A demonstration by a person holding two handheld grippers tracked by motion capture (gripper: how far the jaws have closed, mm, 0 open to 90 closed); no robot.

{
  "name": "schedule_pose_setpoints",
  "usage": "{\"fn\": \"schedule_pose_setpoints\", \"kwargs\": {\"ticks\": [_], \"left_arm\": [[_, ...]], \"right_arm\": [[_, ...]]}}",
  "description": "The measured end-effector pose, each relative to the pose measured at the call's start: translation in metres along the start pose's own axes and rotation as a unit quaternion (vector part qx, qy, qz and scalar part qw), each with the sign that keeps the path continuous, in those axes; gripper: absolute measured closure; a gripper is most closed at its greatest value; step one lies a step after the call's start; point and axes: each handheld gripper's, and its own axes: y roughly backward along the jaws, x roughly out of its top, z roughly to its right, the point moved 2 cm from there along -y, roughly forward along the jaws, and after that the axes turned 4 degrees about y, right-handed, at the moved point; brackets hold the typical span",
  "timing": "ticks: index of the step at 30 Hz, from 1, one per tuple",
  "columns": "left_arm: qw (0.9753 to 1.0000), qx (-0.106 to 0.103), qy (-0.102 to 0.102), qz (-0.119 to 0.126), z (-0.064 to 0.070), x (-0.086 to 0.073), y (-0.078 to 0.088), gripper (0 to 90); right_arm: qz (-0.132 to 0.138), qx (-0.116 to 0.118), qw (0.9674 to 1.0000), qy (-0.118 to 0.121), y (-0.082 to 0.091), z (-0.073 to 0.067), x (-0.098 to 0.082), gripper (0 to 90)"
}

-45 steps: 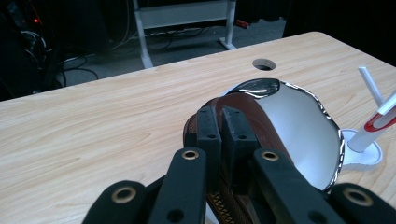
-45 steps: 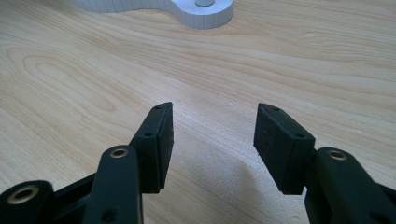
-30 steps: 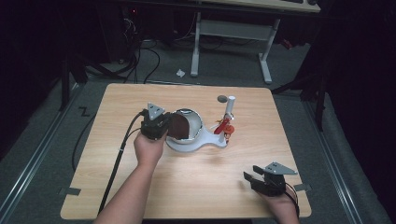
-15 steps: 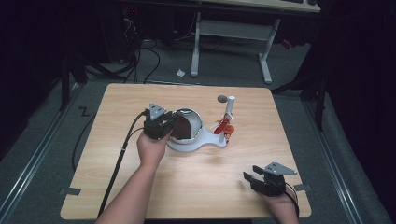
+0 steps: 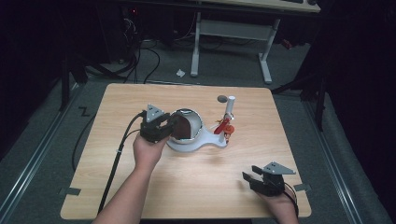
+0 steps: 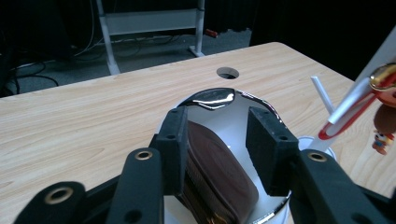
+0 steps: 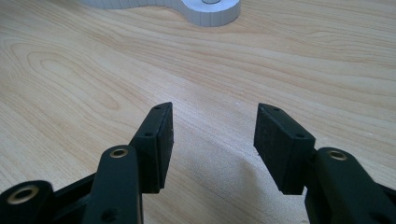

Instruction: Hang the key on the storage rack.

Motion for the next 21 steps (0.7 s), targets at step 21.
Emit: {"fn": "schedule_pose_setpoints", "kwargs": {"ticks": [21], "left_arm": [[0.9999,-0.010,-0.003,-0.004,-0.005,-0.033,0.030,51.4]], "right_arm": [[-0.003,0.001,1.0000,0.001,0.000,-0.001,0.000,47.9]]}}
